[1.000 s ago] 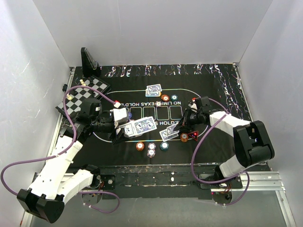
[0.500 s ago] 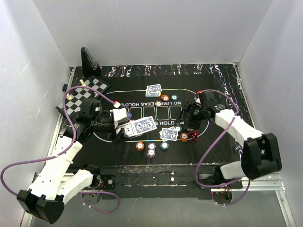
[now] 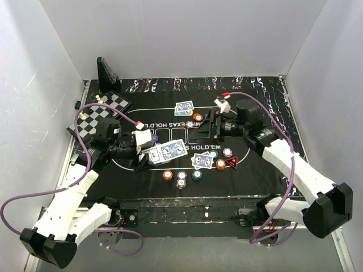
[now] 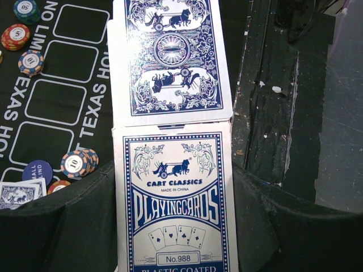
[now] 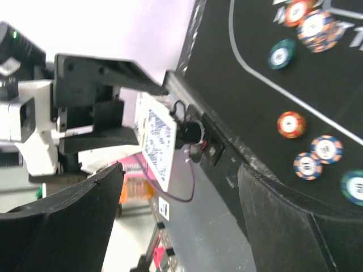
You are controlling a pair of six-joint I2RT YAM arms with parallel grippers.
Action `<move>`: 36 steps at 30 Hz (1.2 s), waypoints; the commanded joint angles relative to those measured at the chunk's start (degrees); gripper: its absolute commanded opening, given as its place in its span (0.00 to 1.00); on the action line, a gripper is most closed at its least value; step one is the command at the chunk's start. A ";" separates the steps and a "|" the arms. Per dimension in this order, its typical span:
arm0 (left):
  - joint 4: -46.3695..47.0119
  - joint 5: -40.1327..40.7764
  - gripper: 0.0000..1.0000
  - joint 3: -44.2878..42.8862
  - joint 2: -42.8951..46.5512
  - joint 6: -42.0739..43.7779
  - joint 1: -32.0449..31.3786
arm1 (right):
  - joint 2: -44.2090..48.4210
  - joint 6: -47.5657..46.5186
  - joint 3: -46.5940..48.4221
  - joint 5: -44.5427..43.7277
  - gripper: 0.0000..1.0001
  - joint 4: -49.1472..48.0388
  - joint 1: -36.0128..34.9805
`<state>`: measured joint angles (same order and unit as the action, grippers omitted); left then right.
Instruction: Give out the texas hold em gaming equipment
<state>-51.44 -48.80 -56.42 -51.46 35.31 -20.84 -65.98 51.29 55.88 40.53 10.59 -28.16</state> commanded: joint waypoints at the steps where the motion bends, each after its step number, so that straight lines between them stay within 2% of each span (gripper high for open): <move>1: 0.99 -0.34 0.00 -0.79 0.84 -0.59 -0.25 | -3.19 1.27 5.20 1.83 0.89 -4.26 -6.72; 8: 1.08 -0.07 0.00 -1.14 0.75 -0.59 -0.25 | -7.58 3.21 5.38 0.60 0.89 -8.13 -12.17; 16: 1.17 -0.25 0.00 -1.50 0.66 -0.77 -0.25 | -10.84 5.13 4.68 -1.42 0.90 -10.06 -15.08; 20: 1.08 -0.16 0.00 -1.41 0.92 -0.94 -0.25 | -11.54 6.46 3.80 -1.69 0.80 -12.43 -15.43; 27: 1.08 0.10 0.00 -1.23 1.10 -0.59 -0.25 | -10.23 6.90 1.96 -2.48 0.54 -12.44 -15.43; 36: 1.25 -0.25 0.00 -1.85 1.19 -1.47 -0.25 | -8.56 5.76 0.99 -3.70 0.38 -10.68 -15.34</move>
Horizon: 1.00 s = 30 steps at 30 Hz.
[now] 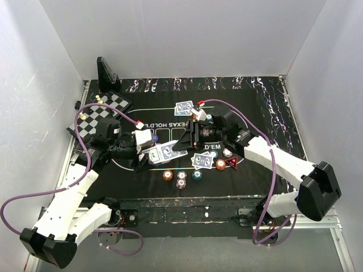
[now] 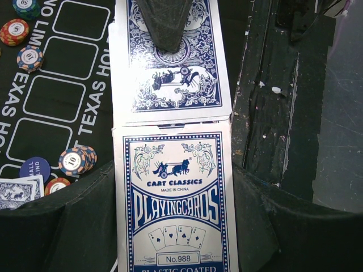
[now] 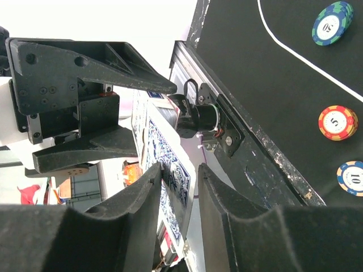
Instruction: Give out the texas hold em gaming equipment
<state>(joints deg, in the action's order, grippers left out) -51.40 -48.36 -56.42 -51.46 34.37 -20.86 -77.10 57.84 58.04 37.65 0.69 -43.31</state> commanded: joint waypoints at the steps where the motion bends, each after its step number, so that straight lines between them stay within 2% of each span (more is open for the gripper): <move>1: 1.30 -0.77 0.00 -1.93 1.19 -0.53 -0.23 | 2.92 -0.98 -1.44 -1.08 0.37 0.88 -0.11; 6: 1.30 -0.77 0.00 -2.11 1.10 -0.79 -0.23 | 4.76 -1.95 -2.75 -2.05 0.32 2.74 0.33; 17: 1.83 -1.21 0.00 -2.02 1.10 -1.67 -0.23 | 9.07 -2.91 -3.38 -1.53 0.29 5.90 3.58; 23: 4.55 -2.97 0.00 -1.15 1.80 -4.66 -0.23 | 8.29 -2.91 -1.97 0.14 0.36 5.64 3.58; 30: 7.63 -3.76 0.00 1.14 2.86 -7.47 -0.23 | 7.32 -2.38 -0.39 1.02 0.38 5.11 3.41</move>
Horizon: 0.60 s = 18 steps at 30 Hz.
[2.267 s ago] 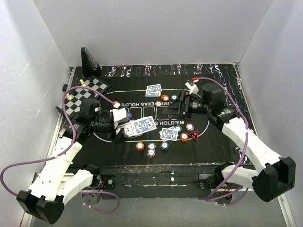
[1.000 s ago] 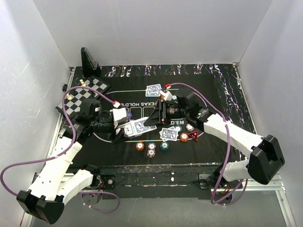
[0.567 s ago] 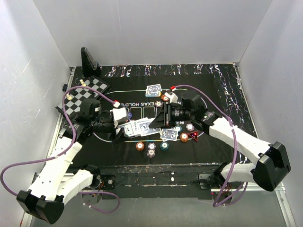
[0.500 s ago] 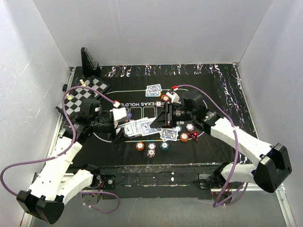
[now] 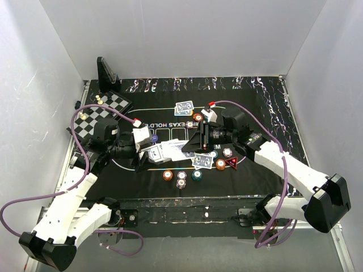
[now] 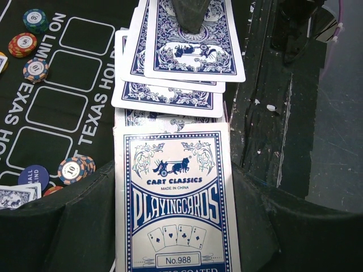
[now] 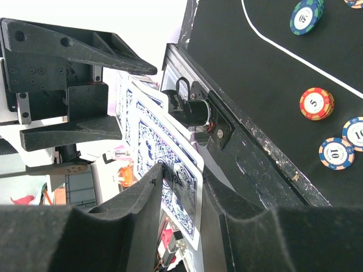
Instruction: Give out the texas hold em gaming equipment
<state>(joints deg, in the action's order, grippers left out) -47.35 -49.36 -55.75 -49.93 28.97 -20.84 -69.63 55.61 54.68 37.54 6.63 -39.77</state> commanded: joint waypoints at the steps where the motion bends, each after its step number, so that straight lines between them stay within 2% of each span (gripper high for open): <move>1: 3.58 -2.76 0.00 0.38 1.42 -2.16 -0.25 | -0.16 -0.16 3.07 1.31 0.39 -0.83 -0.13; 9: 3.58 -2.67 0.00 0.81 1.15 -1.81 -0.25 | -0.34 -0.51 5.53 1.22 0.39 0.13 -0.31; 15: 3.41 -2.58 0.00 1.34 1.24 -1.81 -0.25 | 0.19 -1.82 6.49 0.87 0.30 2.24 -0.31; 18: 3.41 -2.67 0.00 1.52 1.33 -1.81 -0.25 | 0.28 -2.35 7.46 0.78 0.22 3.20 -0.31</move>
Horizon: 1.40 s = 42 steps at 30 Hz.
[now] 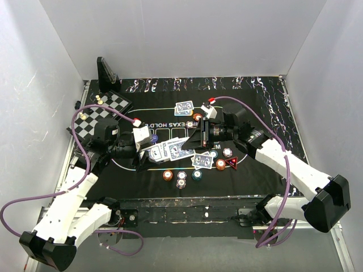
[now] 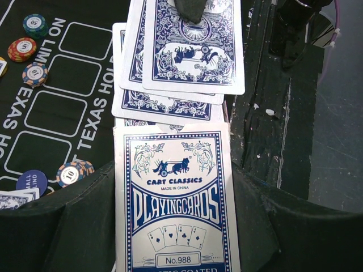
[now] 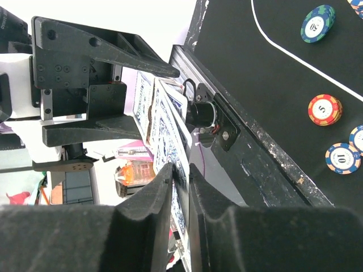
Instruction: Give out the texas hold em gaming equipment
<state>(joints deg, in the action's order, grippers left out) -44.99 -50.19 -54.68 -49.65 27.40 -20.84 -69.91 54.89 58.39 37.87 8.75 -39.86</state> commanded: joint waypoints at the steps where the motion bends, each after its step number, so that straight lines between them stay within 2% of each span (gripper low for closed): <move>1: 1.05 -1.84 0.00 0.45 1.13 -0.24 -0.25 | 0.48 -1.98 4.01 0.28 0.20 1.70 -0.22; 5: 1.05 -1.84 0.00 0.45 1.31 -0.50 -0.25 | 0.30 -2.77 4.98 -0.07 0.12 3.28 -0.05; 14: 0.87 -1.92 0.00 0.71 1.31 -0.68 -0.25 | 0.74 -3.56 5.68 0.37 0.11 4.25 -0.13; 16: 1.05 -1.93 0.00 0.62 1.40 -0.68 -0.25 | 0.74 -3.48 5.68 0.37 0.01 4.17 -0.05; 31: 0.17 -1.13 0.00 1.33 2.54 -0.94 -0.25 | 1.53 -4.88 12.45 3.97 0.01 7.06 5.66; 36: -1.50 -0.78 0.00 1.15 3.59 -0.77 -0.25 | -0.66 -13.13 17.45 -0.24 0.01 16.71 9.35; 42: -4.39 -1.04 0.00 0.10 6.49 -1.56 -0.25 | -8.65 -21.66 25.27 -8.67 0.01 27.18 11.82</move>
<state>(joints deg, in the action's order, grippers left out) -47.16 -50.09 -52.97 -45.82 26.63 -20.84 -74.19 41.23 77.80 35.55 27.81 -29.17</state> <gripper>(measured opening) 0.653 0.026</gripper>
